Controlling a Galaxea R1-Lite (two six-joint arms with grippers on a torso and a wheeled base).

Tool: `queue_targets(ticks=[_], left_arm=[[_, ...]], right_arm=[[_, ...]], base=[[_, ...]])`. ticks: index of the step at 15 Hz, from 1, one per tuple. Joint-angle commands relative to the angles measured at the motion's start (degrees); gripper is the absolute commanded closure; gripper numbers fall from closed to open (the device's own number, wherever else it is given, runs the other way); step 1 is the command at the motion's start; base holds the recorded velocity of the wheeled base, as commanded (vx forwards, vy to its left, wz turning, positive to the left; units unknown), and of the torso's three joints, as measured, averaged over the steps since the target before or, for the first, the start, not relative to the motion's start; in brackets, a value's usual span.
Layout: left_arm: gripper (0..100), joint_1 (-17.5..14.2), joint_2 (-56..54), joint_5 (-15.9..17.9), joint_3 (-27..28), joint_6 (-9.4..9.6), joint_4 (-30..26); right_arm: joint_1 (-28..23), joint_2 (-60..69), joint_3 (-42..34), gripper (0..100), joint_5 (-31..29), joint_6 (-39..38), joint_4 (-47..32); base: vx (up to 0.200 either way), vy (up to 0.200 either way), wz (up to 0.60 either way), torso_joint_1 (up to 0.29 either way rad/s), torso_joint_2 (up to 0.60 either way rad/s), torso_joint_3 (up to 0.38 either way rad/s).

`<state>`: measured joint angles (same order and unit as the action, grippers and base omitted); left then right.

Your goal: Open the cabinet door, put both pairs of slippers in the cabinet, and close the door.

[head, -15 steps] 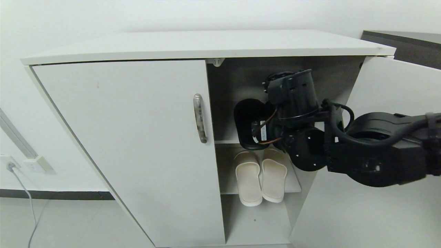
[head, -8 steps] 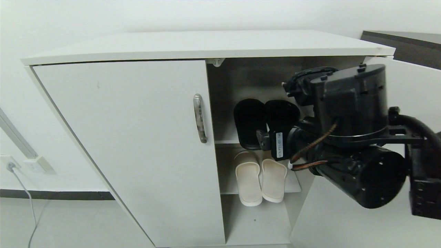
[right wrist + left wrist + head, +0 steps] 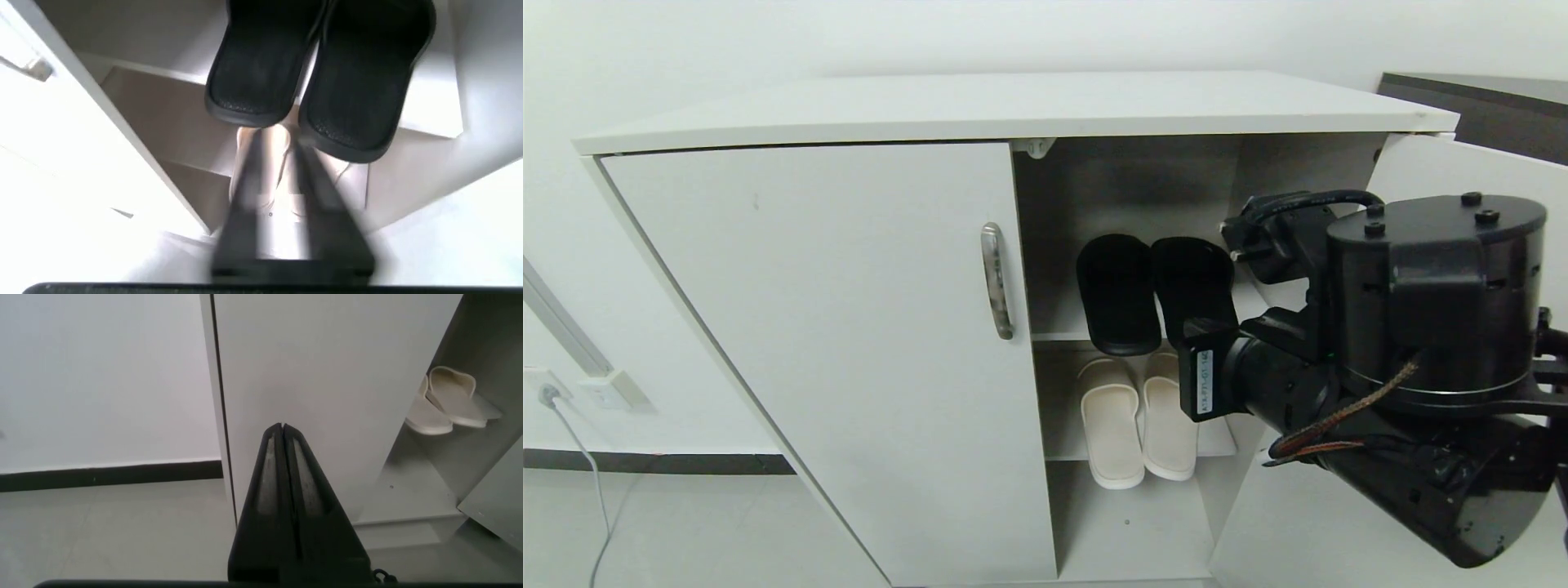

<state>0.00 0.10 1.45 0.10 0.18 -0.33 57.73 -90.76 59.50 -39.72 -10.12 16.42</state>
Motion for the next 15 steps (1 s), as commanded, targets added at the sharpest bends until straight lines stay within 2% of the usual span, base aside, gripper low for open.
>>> queue_targets(ticks=[1, 8, 15], left_arm=[[100, 0.0, 0.0, 0.0, 0.0, -0.01, 0.0], [100, 0.0, 0.0, 0.0, 0.0, -0.01, 0.0], [100, 0.0, 0.0, 0.0, 0.0, -0.01, 0.0]], right_arm=[[0.2, -0.2, -0.3, 100, 0.0, 0.0, 0.0], [0.3, -1.4, -1.1, 100, -0.3, -0.1, 0.2], [0.3, -1.5, -1.2, 100, -0.4, -0.2, 0.2]], base=[[0.000, 0.000, 0.00, 0.000, 0.00, 0.000], [0.000, 0.000, 0.00, 0.000, 0.00, 0.000], [-0.200, 0.000, 0.00, 0.002, 0.00, 0.001]])
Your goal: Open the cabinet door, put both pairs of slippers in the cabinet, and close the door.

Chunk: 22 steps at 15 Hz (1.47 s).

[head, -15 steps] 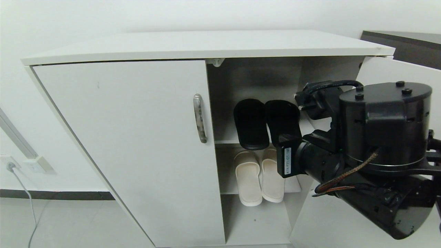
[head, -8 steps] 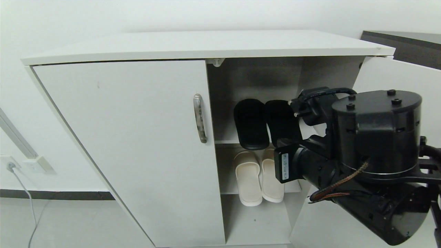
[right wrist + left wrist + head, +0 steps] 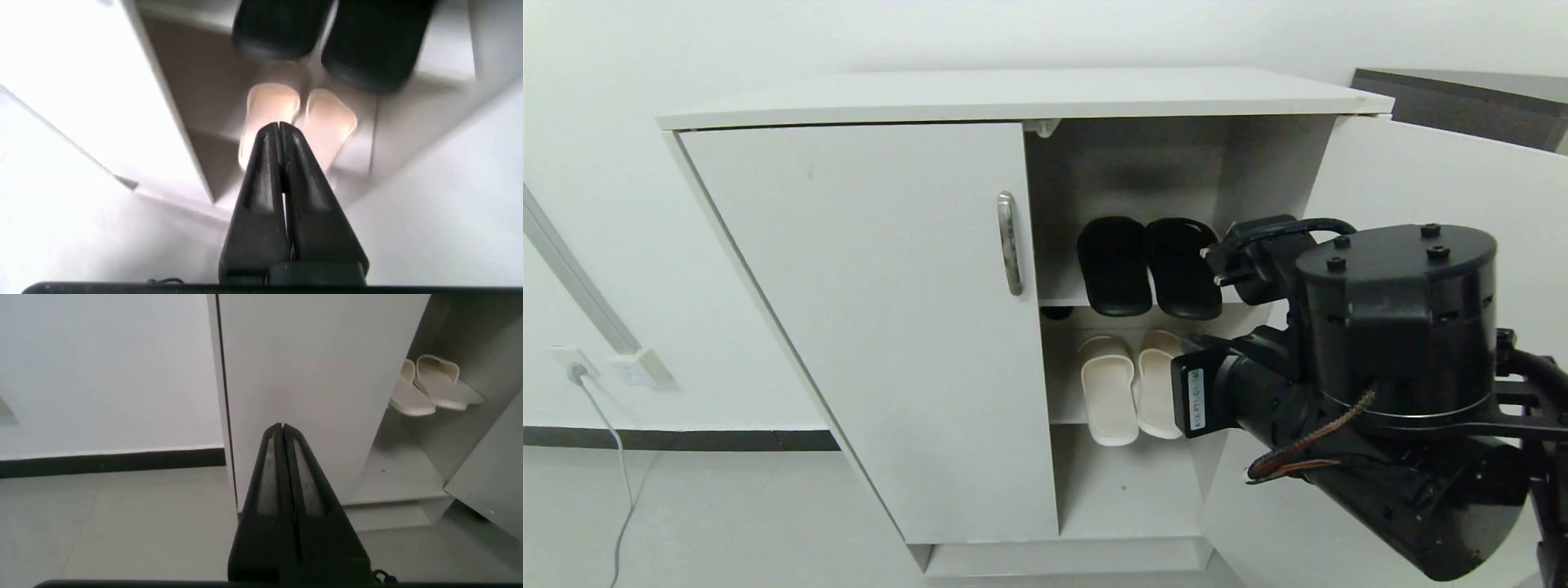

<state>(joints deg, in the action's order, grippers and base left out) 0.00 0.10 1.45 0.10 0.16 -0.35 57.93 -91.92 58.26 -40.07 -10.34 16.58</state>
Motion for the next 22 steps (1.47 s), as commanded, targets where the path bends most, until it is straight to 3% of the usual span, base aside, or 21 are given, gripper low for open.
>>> queue_targets(ticks=[1, 6, 12, 22], left_arm=[[100, 0.0, 0.0, 0.0, 0.0, 0.02, 0.0], [100, 0.0, 0.0, 0.0, 0.0, 0.02, 0.0], [100, 0.0, 0.0, 0.0, 0.0, 0.02, 0.0], [100, 0.0, 0.0, 0.0, 0.0, 0.02, 0.0]], right_arm=[[0.1, -0.5, -0.1, 100, 0.1, 0.0, 0.0], [-1.2, -3.4, -0.2, 100, 0.5, -0.3, 3.0], [-4.9, -8.4, -2.0, 100, 7.0, 0.1, 10.0], [-6.8, -9.2, -3.7, 100, 7.5, 0.2, 10.5]], base=[[-0.200, 0.000, 0.00, 0.002, 0.00, 0.007], [-0.200, 0.000, 0.00, 0.000, 0.00, 0.006], [-0.200, 0.000, 0.00, 0.002, 0.00, 0.002], [0.000, 0.000, 0.00, 0.000, 0.00, 0.000]])
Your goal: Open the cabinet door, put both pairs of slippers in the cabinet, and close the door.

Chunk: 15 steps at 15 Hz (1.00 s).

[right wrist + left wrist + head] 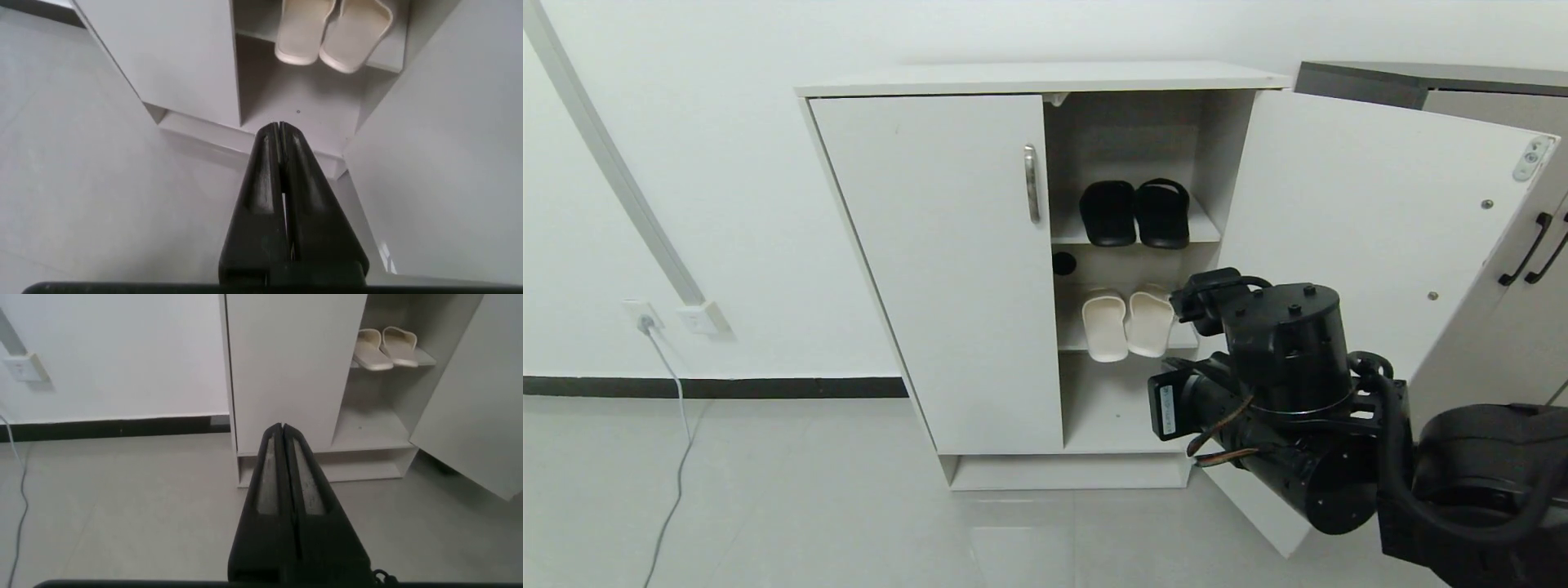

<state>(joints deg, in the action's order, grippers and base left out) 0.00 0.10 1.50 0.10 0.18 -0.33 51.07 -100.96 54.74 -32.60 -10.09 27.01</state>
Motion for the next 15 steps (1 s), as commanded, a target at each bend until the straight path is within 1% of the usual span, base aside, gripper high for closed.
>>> queue_targets(ticks=[1, 7, 8, 11, 15], left_arm=[[100, 0.0, 0.0, 0.0, 0.0, 0.08, 0.0], [100, 0.0, 0.0, 0.0, 0.0, 0.08, 0.0], [100, 0.0, 0.0, 0.0, 0.0, -0.01, 0.0], [100, 0.0, 0.0, 0.0, 0.1, -0.01, 0.0], [100, 0.0, 0.0, 0.0, 0.0, -0.01, 0.0]], right_arm=[[0.1, -0.1, -0.3, 100, 0.0, 0.0, 0.1], [0.1, -0.2, -0.4, 100, 0.1, -0.1, 0.1], [0.1, -0.3, -0.4, 100, 0.1, -0.1, 0.1], [0.1, -0.3, -0.5, 100, 0.0, 0.0, 0.1], [0.1, -0.1, -0.6, 100, 0.1, 0.0, 0.1]], base=[[0.000, 0.000, 0.00, 0.000, 0.00, 0.000], [0.000, 0.000, 0.00, 0.000, 0.00, 0.000], [0.000, 0.000, 0.00, -0.007, -0.11, -0.144], [0.000, 0.000, 0.00, 0.006, -0.19, -0.321], [0.000, 0.000, 0.00, 0.045, -0.51, -0.370]])
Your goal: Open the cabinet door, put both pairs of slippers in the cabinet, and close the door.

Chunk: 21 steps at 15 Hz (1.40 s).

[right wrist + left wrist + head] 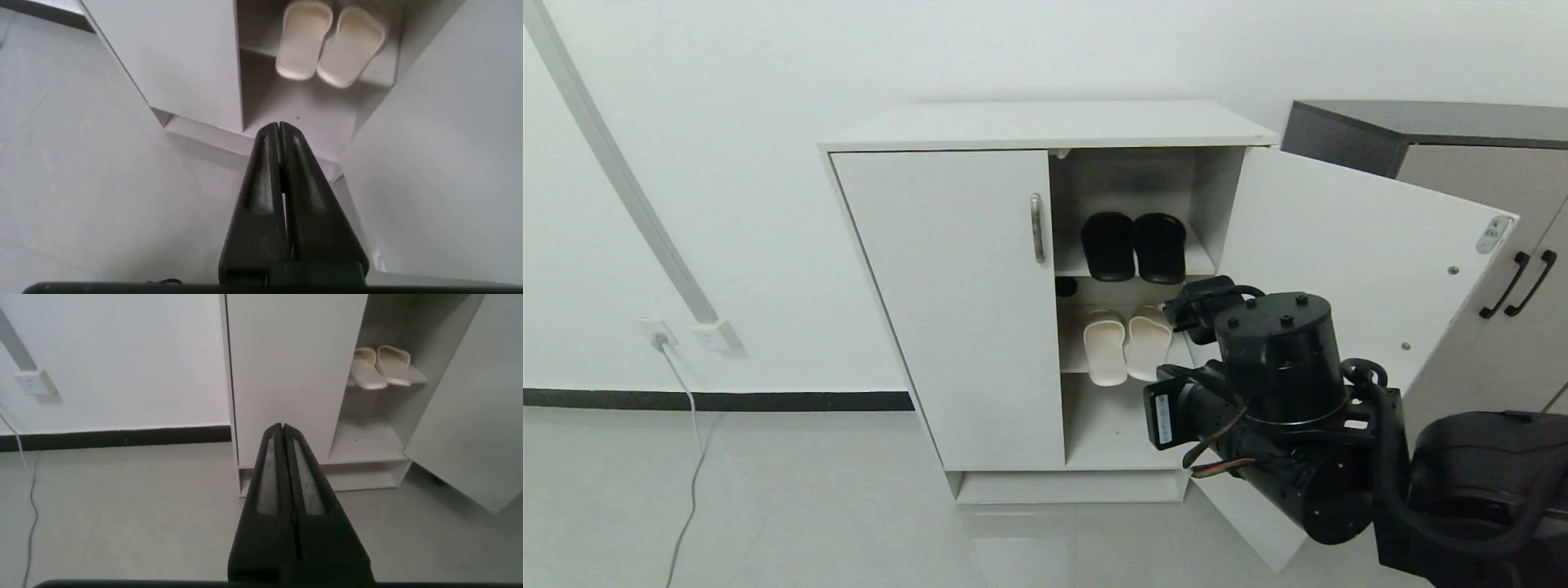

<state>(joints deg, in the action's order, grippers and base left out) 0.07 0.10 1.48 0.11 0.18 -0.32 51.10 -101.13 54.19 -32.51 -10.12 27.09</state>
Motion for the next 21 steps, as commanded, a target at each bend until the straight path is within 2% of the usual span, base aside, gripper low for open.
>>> queue_targets(ticks=[1, 12, 21], left_arm=[[100, -0.1, 0.0, 0.0, 0.0, -0.01, 0.0], [100, -0.1, 0.0, 0.0, 0.0, -0.01, 0.0], [100, -0.1, 0.0, 0.0, 0.0, -0.01, 0.0]], right_arm=[[0.0, 0.1, 0.0, 100, 0.0, 0.0, 0.0], [0.0, 0.1, -0.1, 100, -0.1, 0.0, -0.1], [0.0, 0.2, -0.5, 100, -0.1, 0.0, 0.0]], base=[[0.000, 0.000, 0.00, 0.105, -0.46, -0.349], [0.000, 0.000, 0.00, 0.143, -0.47, -0.329], [0.000, 0.000, 0.00, 0.211, -0.53, -0.319]])
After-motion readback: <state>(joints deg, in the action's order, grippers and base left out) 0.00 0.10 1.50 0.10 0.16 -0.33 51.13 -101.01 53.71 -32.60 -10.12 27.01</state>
